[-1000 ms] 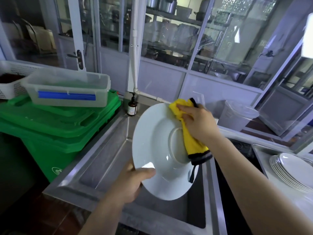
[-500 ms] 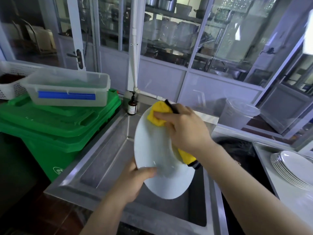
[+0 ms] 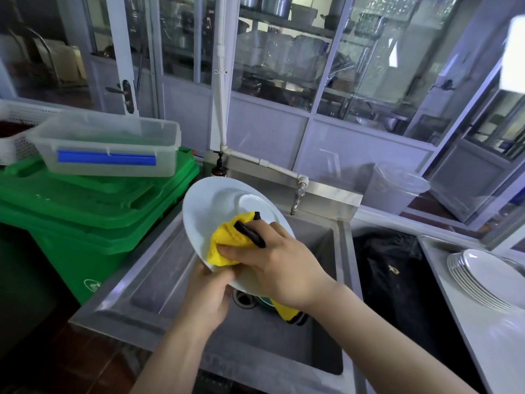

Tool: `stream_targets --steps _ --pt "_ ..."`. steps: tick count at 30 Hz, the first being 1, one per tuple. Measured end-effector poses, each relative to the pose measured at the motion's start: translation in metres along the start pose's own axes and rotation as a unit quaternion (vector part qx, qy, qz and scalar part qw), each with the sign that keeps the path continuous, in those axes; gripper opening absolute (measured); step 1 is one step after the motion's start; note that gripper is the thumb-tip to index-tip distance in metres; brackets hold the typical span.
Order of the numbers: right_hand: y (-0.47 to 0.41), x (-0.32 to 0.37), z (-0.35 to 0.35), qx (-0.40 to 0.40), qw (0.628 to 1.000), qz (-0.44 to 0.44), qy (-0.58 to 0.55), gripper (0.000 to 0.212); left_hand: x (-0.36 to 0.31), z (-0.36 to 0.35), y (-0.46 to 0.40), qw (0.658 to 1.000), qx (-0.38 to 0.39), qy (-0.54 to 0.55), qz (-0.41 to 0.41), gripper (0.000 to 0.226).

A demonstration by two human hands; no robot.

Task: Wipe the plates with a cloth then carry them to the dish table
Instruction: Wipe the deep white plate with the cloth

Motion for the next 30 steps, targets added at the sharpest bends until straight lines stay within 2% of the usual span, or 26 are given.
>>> stream_targets --steps 2,7,11,13,18,21,23,27,30 --pt "0.003 -0.005 0.003 -0.009 1.0 -0.015 -0.008 0.039 -0.002 -0.001 0.0 1.0 0.002 0.009 -0.003 0.052" --pt "0.013 -0.024 0.002 -0.057 0.993 -0.084 -0.063 0.039 -0.003 -0.002 0.001 0.999 0.004 0.043 0.01 0.052" --pt "0.028 -0.059 0.008 -0.118 0.968 -0.188 -0.115 0.037 -0.003 0.006 0.001 0.998 -0.005 0.053 0.03 0.051" --pt "0.031 -0.069 0.009 -0.088 0.969 -0.204 -0.108 0.041 -0.005 0.008 0.001 0.998 0.005 0.047 0.034 0.049" --pt "0.022 -0.052 0.022 -0.068 0.985 -0.147 -0.051 0.04 -0.004 0.007 0.002 0.998 0.03 -0.002 0.062 0.049" --pt "0.012 -0.054 0.033 -0.067 0.984 -0.164 -0.019 0.047 -0.003 0.007 0.003 0.995 0.047 -0.053 0.076 0.048" --pt "0.009 -0.067 0.036 -0.065 0.98 -0.189 0.001 0.042 -0.002 0.007 0.003 0.994 0.042 -0.068 0.079 0.04" --pt "0.017 -0.09 0.028 -0.032 0.962 -0.272 -0.007 0.048 -0.008 0.006 0.003 0.998 0.03 -0.046 0.042 0.043" --pt "0.025 -0.085 0.015 -0.014 0.971 -0.233 -0.052 0.048 -0.009 0.015 0.003 0.999 -0.006 -0.001 0.033 0.054"
Point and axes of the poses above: each hand's wrist, its own y-axis away from the middle knuckle, its own z-axis out of the back of the hand, x = y × z, the point moved 5 cm from there along -y, towards the middle knuckle, and after that the axes turned 11 degrees about x, right-handed, at the moved point
